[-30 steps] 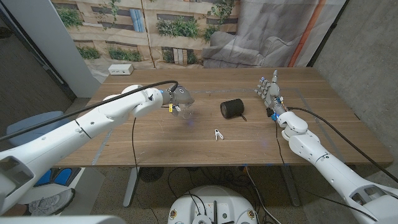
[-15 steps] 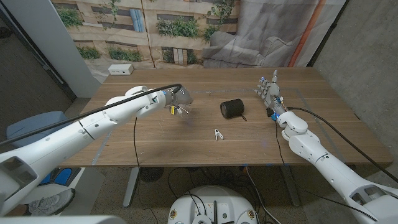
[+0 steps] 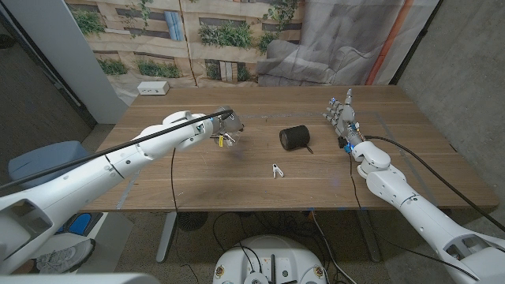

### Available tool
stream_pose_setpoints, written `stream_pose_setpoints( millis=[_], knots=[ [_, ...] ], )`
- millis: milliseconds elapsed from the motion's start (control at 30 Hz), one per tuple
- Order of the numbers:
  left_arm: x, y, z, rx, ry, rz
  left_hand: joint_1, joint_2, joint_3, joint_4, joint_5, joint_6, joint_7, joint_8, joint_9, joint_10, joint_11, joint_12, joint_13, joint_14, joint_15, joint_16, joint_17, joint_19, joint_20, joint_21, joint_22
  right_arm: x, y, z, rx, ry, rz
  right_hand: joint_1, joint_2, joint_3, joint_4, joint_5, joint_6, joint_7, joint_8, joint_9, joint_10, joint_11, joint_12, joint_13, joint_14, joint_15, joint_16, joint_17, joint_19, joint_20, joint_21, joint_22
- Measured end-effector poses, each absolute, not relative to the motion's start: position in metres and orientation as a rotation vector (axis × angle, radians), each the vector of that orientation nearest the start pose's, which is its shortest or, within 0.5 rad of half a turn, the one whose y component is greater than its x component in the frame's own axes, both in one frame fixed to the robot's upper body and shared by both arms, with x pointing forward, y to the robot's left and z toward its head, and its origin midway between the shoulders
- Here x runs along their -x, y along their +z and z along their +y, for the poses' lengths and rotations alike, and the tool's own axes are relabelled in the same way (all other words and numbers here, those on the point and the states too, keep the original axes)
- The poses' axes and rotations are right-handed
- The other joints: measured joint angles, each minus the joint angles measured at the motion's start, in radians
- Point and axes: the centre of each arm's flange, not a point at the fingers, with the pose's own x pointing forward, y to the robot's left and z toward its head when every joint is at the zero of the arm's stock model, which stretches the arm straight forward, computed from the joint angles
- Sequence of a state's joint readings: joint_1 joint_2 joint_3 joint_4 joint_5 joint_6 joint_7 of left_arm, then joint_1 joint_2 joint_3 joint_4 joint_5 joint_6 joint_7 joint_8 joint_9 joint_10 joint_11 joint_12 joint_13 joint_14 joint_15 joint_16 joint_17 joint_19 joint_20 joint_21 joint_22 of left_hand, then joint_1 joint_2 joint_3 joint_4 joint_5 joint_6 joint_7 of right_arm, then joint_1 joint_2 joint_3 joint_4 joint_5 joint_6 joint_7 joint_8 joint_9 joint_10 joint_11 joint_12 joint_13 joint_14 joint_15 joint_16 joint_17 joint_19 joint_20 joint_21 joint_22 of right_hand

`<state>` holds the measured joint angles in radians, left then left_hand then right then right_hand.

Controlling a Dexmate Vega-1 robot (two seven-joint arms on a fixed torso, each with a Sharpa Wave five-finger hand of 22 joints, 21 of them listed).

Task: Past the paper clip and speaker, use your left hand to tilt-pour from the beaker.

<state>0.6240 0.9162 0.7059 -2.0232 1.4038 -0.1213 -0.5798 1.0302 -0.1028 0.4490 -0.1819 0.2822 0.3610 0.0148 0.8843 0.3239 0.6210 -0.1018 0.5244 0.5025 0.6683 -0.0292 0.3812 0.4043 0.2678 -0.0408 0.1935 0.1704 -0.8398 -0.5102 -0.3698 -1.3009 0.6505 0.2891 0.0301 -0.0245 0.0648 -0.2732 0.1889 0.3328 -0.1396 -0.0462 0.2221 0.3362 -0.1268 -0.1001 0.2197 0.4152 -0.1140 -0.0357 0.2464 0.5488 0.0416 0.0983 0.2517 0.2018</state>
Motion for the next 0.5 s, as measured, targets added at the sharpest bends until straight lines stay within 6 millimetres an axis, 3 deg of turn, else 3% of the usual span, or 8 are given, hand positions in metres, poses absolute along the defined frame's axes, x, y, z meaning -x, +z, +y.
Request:
stream_pose_setpoints(
  millis=[500],
  knots=[
    [-0.5542, 0.0348, 0.1578, 3.515, -0.011, 0.727, 0.000, 0.000, 0.007, -0.007, -0.001, 0.000, 0.000, 0.004, -0.006, 0.000, 0.000, -0.008, 0.008, 0.000, 0.000, -0.007, 0.006, 0.000, 0.000, 0.000, 0.000, -0.6528, -0.0272, -0.2905, -0.042, 0.207, -0.593, 0.000, 0.000, 0.000, 0.000, 0.000, 0.000, 0.000, 0.000, 0.000, 0.000, 0.000, 0.000, 0.000, 0.000, 0.000, 0.000, 0.000, 0.000, 0.000, 0.000, 0.000]
  ],
)
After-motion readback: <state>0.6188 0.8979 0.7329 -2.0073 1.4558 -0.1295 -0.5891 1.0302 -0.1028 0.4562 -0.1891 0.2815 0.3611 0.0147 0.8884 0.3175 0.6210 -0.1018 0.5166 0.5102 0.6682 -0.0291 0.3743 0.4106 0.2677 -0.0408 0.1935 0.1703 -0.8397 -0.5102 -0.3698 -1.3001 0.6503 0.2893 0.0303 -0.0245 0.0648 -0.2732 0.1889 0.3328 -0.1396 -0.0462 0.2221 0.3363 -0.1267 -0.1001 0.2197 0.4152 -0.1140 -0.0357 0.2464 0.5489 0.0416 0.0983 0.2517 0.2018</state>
